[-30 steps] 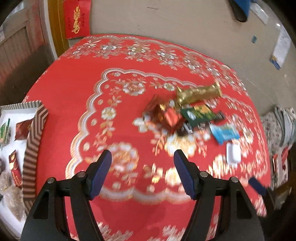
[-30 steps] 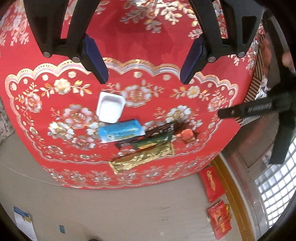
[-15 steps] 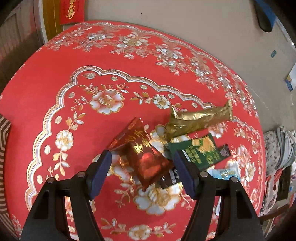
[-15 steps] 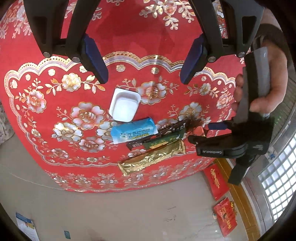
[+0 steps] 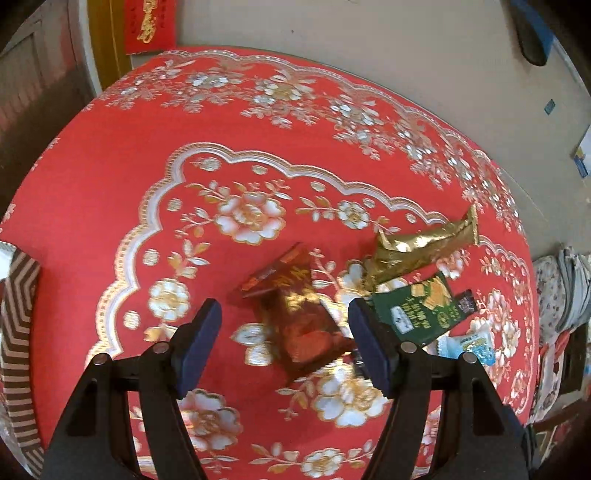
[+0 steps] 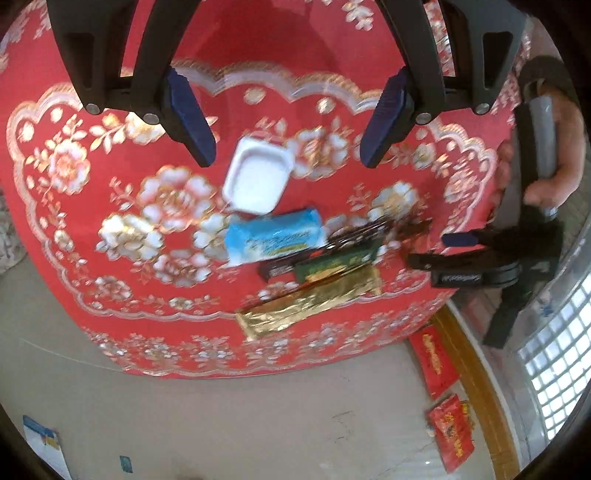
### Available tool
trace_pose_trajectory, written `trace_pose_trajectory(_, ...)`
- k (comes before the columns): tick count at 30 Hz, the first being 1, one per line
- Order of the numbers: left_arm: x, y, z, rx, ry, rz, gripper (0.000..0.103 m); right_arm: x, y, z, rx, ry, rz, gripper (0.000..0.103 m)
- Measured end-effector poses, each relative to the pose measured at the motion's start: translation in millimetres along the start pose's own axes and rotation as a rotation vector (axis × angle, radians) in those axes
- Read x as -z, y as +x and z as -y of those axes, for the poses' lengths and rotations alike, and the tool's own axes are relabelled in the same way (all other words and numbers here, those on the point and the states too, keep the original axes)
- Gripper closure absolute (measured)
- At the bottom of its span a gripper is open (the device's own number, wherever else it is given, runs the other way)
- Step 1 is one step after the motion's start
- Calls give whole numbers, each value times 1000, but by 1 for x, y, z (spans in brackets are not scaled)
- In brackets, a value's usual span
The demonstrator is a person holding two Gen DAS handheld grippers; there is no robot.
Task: Organize snacks
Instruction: 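Move both tools back over the snack pile, then grasp the red candy packet with left tool while right grasps blue sachima packet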
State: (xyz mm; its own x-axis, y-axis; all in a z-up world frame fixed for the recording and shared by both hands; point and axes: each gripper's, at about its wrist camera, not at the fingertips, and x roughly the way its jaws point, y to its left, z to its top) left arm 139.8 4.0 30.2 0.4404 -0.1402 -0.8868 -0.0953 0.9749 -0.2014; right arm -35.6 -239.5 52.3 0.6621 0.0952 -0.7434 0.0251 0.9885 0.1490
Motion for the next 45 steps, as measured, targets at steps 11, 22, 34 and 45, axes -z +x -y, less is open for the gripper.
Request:
trace_pose_trajectory(11,-3,11,4,18,5,-3,36,-29,17,25,11,97,-6,20)
trace_pose_trajectory(22,8,2,-2,3,84,-3,72,-49,23,11,2,-49,6,20)
trace_pose_trajectory(34,42,-35,-22,18,121,34,72,-73,81,22,-45,33,-101,20)
trace_pose_trajectory(45,53,-65,-66,-12,99,85,72,-19,51,-84,-205,-315,-209,20)
